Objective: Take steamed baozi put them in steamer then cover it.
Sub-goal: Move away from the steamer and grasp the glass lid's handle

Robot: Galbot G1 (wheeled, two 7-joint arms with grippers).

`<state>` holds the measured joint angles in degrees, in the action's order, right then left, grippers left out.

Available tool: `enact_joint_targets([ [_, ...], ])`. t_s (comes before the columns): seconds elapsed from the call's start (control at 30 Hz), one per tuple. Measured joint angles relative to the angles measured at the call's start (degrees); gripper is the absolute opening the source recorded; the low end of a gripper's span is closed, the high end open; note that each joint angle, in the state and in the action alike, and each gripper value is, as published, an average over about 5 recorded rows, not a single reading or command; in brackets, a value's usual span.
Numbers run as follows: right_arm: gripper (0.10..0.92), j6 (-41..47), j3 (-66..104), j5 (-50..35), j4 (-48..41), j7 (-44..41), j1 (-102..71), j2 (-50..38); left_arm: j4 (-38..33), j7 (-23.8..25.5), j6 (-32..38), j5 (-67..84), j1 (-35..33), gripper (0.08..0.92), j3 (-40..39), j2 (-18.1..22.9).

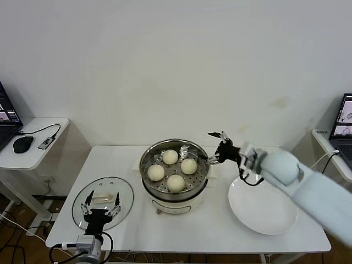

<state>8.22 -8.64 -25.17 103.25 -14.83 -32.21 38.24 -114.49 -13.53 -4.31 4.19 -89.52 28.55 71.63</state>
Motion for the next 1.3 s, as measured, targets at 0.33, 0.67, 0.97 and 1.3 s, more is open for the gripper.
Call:
enact_joint_targets([
  [0.33,0.823,-11.93,34.86,8.30,4.68,1.28,-33.54,16.12,2.79,0.11,0.63,-9.30,-1.19,0.823,2.01,-1.97],
  [0.67,0.823,-15.75,58.09,11.60,7.37,3.61,-51.59,29.81,8.97,2.01,6.05,-34.17,-3.32,0.823,7.94,-7.31],
  [0.97,0.823,-17.03,65.59,13.84,7.92,5.59,-57.33,36.80,16.47,2.78,10.15,-53.70,-0.07,0.823,8.68,-9.17],
  [1.3,0.823,-18.25,69.00,15.38,8.55,6.49,-60.77,40.91,23.14,3.84,11.80,-63.06,6.57,0.823,6.86,-10.47],
])
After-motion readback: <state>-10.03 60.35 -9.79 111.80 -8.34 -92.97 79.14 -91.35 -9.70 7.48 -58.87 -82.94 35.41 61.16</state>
